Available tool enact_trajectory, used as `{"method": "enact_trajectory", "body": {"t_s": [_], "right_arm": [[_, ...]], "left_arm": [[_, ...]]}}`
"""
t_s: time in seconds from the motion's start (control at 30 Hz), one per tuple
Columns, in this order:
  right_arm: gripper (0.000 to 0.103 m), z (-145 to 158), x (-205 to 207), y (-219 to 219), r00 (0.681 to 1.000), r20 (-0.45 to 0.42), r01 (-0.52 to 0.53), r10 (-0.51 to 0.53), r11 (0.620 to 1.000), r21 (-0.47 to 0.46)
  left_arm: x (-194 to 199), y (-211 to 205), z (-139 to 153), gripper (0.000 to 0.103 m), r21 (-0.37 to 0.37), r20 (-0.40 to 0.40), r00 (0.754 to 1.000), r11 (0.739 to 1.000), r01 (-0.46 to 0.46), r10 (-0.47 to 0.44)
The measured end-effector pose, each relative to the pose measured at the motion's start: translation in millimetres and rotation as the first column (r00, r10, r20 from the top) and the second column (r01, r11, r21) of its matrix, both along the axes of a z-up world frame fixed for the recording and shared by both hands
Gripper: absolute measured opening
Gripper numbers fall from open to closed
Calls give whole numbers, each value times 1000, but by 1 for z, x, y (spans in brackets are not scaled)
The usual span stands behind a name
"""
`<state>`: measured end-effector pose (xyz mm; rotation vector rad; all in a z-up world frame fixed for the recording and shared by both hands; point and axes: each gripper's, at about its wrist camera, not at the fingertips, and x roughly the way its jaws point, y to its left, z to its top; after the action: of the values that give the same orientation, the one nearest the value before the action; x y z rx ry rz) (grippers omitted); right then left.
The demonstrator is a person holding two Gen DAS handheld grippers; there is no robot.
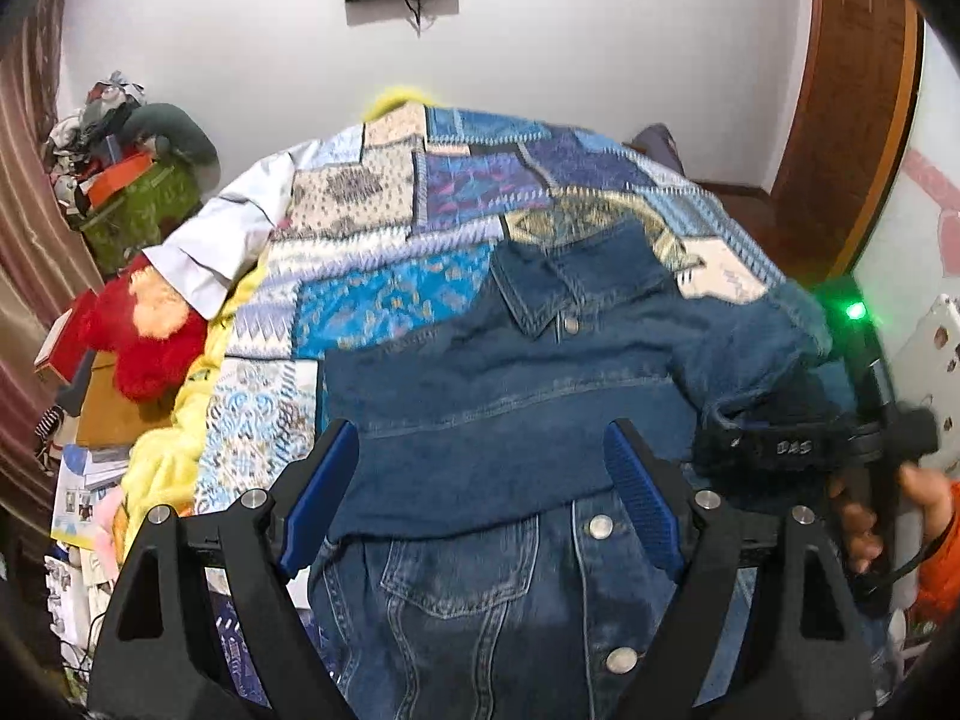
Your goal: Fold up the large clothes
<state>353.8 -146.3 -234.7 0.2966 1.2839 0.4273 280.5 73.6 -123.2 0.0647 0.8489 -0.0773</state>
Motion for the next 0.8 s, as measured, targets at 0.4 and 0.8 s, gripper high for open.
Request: {"method": "enact_trajectory", "body": {"t_s": [0.4,0.8], "right_arm": [[12,49,-44,-28,987,53,-151,154,987,-59],[12,114,-59,-149,932,351,170,-89,963,-208]], "left_arm": [[4,-49,-12,84,1,-36,994,995,102,-102],[38,-159,-5,84,48,-65,938,938,344,-341]]}}
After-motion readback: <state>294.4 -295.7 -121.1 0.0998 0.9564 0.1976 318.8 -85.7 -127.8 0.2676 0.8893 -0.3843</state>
